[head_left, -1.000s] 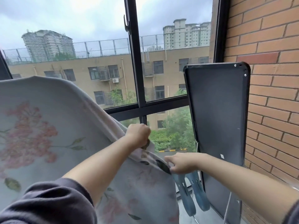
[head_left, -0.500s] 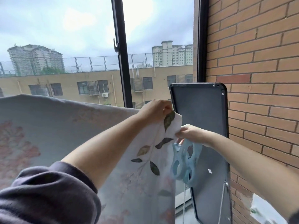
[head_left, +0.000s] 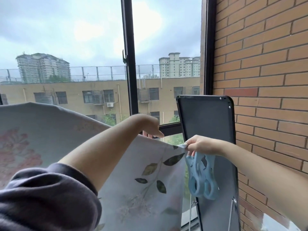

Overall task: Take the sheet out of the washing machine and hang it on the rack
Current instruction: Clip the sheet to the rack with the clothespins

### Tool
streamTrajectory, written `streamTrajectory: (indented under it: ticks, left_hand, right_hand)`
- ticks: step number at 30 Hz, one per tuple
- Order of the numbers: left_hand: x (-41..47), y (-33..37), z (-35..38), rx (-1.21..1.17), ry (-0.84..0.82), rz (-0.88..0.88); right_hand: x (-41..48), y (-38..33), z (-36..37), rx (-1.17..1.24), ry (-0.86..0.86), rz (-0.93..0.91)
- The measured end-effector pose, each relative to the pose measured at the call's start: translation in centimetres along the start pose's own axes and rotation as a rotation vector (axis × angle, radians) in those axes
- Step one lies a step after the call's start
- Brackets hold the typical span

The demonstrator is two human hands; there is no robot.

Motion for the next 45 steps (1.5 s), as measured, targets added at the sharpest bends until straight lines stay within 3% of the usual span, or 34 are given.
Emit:
streamTrajectory:
  ticks: [2,3,5,7,8,11,12,15,18,24,29,39,45]
  left_hand:
    - [-0.6,0.1,0.9,0.061,-0.323,-0.004]
    - [-0.9,0.0,1.3,0.109,-0.400,0.021]
    - [-1.2,0.1,1.7,0.168,-0.354,0.068]
    - [-0.7,0.0,1.5,0.060,-0.158,0.039]
    - [-0.7,0.0,1.1,0.038,0.020,0.000]
    - [-1.0,-0.6,-0.9,0.146,0.843,-0.160]
    - [-1.0,-0.7,-1.1,0.167,1.017,-0.126]
    - [-1.0,-0.7,-0.6,0.103,1.190,0.102]
    - [-0.9,-0.4,0.6,0.101,1.206,0.174]
    - [-2.3,-2.1,1.3,0.073,1.101,0.219]
    - [-4.0,-6.0,1.9,0.143,0.886,-0.036]
    - [-8.1,-14.2,5.3,0.364,0.880,-0.273]
    - [-13.5,-19.6,6.9,0.345,0.926,-0.371]
  right_hand:
    - [0.0,-0.1,-0.2,-0.015,0.021,-0.015]
    - [0.0,0.0,-0.3,-0.030,0.024,-0.016]
    - [0.0,-0.1,-0.4,-0.064,0.026,-0.017]
    - [-0.2,-0.4,-0.5,-0.096,0.034,-0.009]
    - [-0.2,-0.5,-0.6,-0.103,0.038,-0.005]
    - [-0.7,-1.4,-0.6,-0.082,0.003,-0.027]
    - [-0.8,-1.7,-0.5,-0.059,-0.015,-0.035]
    - [-1.1,-2.8,-0.5,0.077,-0.026,-0.079]
    - [-0.8,-3.8,-0.8,0.224,-0.050,-0.126]
    - [0.8,-4.5,-1.3,0.173,-0.059,-0.164]
    - [1.3,-5.7,-3.1,0.180,0.095,-0.233]
    - [2.1,-6.2,-3.1,0.050,0.192,-0.091]
    - [3.3,-12.0,-0.8,-0.054,0.386,-0.270]
Point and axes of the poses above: each hand's wrist, its own x-axis towards the middle knuckle, its own z-axis out of the palm, y = z × x, the point moved 1 cm from there along x, towards the middle knuckle, and after that the axes turned 15 degrees about x, right-handed, at the moved point
